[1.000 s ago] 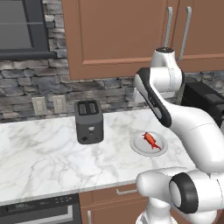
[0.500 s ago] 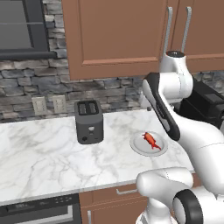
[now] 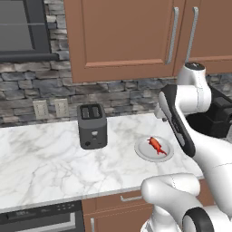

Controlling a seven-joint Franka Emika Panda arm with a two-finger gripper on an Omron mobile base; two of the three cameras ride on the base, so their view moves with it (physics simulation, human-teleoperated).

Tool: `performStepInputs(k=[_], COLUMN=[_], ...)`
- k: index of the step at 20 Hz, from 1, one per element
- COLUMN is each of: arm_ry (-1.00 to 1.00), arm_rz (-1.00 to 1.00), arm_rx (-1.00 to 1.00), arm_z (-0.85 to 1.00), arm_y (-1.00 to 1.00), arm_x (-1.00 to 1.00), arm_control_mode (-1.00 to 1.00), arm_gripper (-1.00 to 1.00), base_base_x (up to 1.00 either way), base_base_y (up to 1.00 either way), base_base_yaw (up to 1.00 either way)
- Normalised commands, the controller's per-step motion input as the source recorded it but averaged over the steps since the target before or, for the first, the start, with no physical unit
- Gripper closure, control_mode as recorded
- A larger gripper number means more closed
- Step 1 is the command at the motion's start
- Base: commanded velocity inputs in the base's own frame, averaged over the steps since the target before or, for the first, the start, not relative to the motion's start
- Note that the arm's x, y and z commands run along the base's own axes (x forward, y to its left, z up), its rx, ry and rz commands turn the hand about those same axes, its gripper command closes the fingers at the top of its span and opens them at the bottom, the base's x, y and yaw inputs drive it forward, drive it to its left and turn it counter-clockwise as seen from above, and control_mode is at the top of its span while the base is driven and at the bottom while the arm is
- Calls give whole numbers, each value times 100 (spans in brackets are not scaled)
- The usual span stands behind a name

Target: Place the fish on the rack of the oven, and slide the rack back inside. Close the oven door.

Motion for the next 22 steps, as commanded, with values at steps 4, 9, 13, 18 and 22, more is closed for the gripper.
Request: performStepInputs(k=[4, 9, 13, 18, 22], arm_ry=[-3, -1, -4, -1, 3], arm_rz=[-7, -1, 0, 0, -4], arm_rx=[0, 1, 3, 2, 0], arm_z=[-36, -45, -61, -51, -26], arm_y=[-11, -3, -2, 0, 0], arm_x=[0, 0, 6, 16, 18], arm_control_mode=[-100, -100, -100, -100, -100], arm_gripper=[-100, -100, -100, -100, -100], base_base_x=[0, 0, 0, 0, 0], base_base_y=[0, 0, 0, 0, 0], base_base_yaw=[0, 0, 0, 0, 0])
